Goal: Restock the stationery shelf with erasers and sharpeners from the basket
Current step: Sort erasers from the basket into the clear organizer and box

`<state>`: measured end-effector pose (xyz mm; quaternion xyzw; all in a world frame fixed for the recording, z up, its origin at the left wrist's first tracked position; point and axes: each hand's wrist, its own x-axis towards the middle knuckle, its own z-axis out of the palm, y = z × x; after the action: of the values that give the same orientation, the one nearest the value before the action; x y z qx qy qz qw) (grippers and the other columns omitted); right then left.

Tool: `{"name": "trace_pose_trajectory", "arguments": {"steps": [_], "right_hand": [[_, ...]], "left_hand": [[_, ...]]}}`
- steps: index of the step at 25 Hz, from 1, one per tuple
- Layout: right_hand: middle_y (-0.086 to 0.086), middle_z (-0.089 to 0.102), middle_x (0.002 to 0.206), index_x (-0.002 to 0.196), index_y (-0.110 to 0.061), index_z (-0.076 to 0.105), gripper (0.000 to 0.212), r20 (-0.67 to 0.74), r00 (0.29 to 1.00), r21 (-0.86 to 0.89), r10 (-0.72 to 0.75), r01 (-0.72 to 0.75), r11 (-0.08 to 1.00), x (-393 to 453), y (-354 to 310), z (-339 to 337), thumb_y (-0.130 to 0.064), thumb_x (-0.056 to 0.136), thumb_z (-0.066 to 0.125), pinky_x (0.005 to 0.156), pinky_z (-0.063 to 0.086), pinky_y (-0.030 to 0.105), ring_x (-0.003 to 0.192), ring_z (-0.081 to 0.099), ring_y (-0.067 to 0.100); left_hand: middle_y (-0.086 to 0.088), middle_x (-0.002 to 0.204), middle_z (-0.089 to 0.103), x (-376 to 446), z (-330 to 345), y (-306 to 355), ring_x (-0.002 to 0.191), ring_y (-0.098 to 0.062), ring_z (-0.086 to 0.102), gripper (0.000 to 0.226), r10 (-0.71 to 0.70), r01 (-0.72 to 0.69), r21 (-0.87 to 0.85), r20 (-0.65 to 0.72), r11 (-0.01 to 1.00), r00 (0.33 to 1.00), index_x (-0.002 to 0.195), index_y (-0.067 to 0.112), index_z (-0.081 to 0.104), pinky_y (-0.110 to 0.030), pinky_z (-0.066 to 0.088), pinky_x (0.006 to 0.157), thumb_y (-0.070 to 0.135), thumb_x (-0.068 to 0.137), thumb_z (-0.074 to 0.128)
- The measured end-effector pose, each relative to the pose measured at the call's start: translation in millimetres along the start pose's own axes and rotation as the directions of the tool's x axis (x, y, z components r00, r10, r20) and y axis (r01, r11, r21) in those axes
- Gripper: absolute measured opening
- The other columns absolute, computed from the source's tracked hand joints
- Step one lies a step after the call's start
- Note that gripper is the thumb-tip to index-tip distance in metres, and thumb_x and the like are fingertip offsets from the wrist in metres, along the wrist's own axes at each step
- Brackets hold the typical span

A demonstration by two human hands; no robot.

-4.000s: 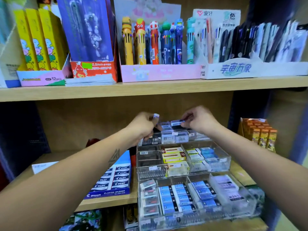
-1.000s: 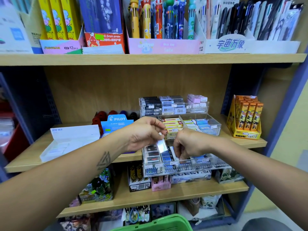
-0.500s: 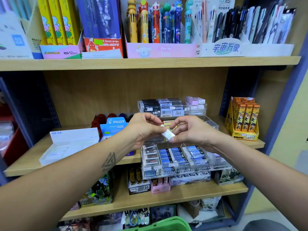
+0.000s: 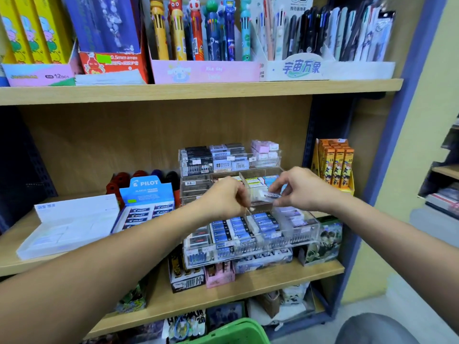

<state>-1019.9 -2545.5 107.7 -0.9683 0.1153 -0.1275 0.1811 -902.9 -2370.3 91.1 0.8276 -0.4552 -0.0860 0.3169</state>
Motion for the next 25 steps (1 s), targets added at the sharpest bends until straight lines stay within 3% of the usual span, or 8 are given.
{"name": "trace_pose_trajectory", "arguments": {"steps": [2,5,7,11,14,16,20,25], "right_hand": [[-0.009,0.067,0.087,0.104,-0.015,0.076,0.029,0.005,1.0,-0.041,0.021,-0.021,0.999,-2.4,13.7,-2.2,-0.019,0.077,0.085,0.061,0.038,0.009,0.07,0.055,-0.007],[-0.003,0.07,0.09,0.104,-0.015,0.076,0.029,-0.012,0.999,-0.075,0.047,-0.048,0.996,-4.6,27.7,-5.8,-0.021,0.077,0.085,0.062,0.041,0.014,0.072,0.058,-0.001],[-0.003,0.07,0.093,0.103,-0.017,0.075,0.028,0.013,0.998,-0.119,0.063,-0.061,0.991,-5.2,33.6,-6.9,-0.018,0.077,0.085,0.061,0.04,0.012,0.075,0.059,0.002],[-0.007,0.07,0.089,0.096,-0.02,0.076,0.028,0.118,0.99,-0.22,0.071,-0.043,0.974,-4.8,36.8,-8.4,-0.018,0.071,0.089,0.062,0.042,0.016,0.075,0.061,0.003],[-0.009,0.069,0.083,0.087,-0.021,0.075,0.022,0.133,0.988,-0.263,0.084,-0.046,0.964,-9.4,39.0,-16.0,-0.019,0.07,0.089,0.06,0.042,0.017,0.077,0.063,0.006],[-0.011,0.067,0.08,0.084,-0.021,0.075,0.021,0.158,0.983,-0.276,0.094,-0.048,0.96,-14.3,39.9,-18.8,-0.019,0.069,0.09,0.06,0.042,0.018,0.075,0.062,0.005],[-0.012,0.067,0.075,0.08,-0.021,0.076,0.017,0.201,0.978,-0.298,0.056,0.006,0.954,-17.3,36.1,-12.8,-0.017,0.07,0.089,0.06,0.044,0.016,0.071,0.061,0.003],[-0.004,0.07,0.08,0.077,-0.018,0.077,0.009,0.178,0.983,-0.36,0.051,0.016,0.933,-14.4,35.0,3.2,-0.017,0.075,0.085,0.073,0.057,0.029,0.08,0.066,0.013]], "left_hand": [[-0.006,0.086,0.075,3.7,7.0,0.2,0.075,-0.016,0.069,0.017,0.072,-0.127,0.254,0.214,0.959,0.974,0.093,0.006,0.077,-0.026,0.056,0.068,0.009,0.076,0.08],[-0.005,0.092,0.076,7.2,10.8,2.6,0.062,-0.001,0.061,0.021,0.082,-0.217,0.34,0.372,0.915,0.925,0.099,0.011,0.078,-0.015,0.047,0.057,0.015,0.078,0.082],[-0.004,0.093,0.075,9.6,9.5,0.8,0.069,-0.008,0.063,0.026,0.062,-0.242,0.387,0.423,0.89,0.904,0.102,0.017,0.079,-0.018,0.045,0.058,0.016,0.077,0.083],[-0.003,0.091,0.076,13.9,1.7,-0.5,0.082,-0.016,0.067,0.017,0.029,-0.255,0.476,0.432,0.842,0.901,0.092,0.015,0.08,-0.023,0.048,0.067,0.008,0.077,0.078],[-0.002,0.09,0.075,16.8,2.6,14.2,0.076,-0.009,0.064,0.021,0.122,-0.22,0.336,0.29,0.916,0.949,0.096,0.01,0.078,-0.017,0.049,0.066,0.001,0.08,0.068],[0.001,0.1,0.073,18.9,11.8,28.4,0.086,-0.01,0.065,0.032,0.208,-0.272,0.322,0.219,0.907,0.953,0.109,0.012,0.075,-0.016,0.051,0.075,0.001,0.082,0.061],[-0.003,0.134,0.062,23.2,36.4,36.8,0.12,-0.019,0.058,0.051,0.269,-0.387,0.384,0.327,0.838,0.906,0.131,0.013,0.064,-0.03,0.046,0.101,0.002,0.082,0.056],[0.0,0.141,0.057,23.9,42.1,32.0,0.129,-0.016,0.052,0.053,0.212,-0.353,0.406,0.352,0.843,0.912,0.133,0.014,0.063,-0.026,0.041,0.107,0.001,0.082,0.055]]}}
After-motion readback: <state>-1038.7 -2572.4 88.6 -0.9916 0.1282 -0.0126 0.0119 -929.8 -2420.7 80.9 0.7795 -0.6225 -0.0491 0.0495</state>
